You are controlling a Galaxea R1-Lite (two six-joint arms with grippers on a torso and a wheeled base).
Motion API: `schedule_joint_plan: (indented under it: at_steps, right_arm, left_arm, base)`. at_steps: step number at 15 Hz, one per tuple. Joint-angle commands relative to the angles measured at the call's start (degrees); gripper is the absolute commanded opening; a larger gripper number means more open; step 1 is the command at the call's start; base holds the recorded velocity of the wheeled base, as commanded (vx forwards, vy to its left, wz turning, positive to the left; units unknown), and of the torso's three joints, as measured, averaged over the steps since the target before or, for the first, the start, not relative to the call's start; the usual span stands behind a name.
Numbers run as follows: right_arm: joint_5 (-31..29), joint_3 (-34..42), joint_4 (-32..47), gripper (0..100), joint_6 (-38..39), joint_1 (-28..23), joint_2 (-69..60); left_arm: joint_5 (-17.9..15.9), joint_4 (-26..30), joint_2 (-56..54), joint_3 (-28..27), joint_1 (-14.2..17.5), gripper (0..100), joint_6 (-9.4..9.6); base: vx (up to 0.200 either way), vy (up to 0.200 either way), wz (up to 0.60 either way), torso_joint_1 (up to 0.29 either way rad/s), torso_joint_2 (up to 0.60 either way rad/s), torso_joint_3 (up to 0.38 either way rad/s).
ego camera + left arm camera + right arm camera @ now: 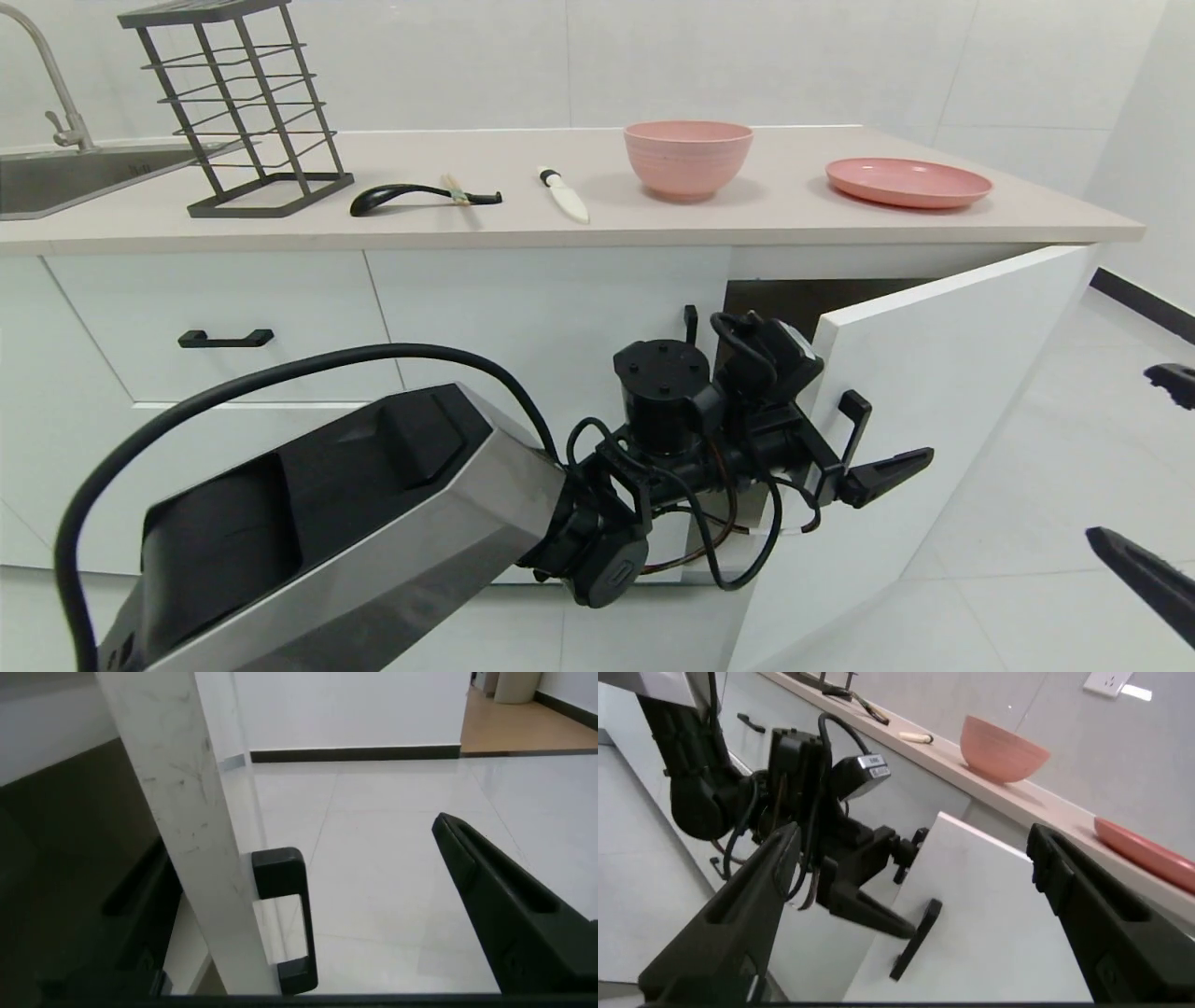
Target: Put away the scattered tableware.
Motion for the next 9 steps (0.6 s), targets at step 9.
schedule_joint_plan:
  at_steps: [9]
  right_arm:
    - [0.0,-0.2,-1.4,100,-0.5,0.0,-1.7]
  left_arm:
    - [-0.1,-1.9,4.3,-0.1,-5.1,100,-0.07]
  base:
    - [0.0,0.0,0.0,0.0,0.0,0.0]
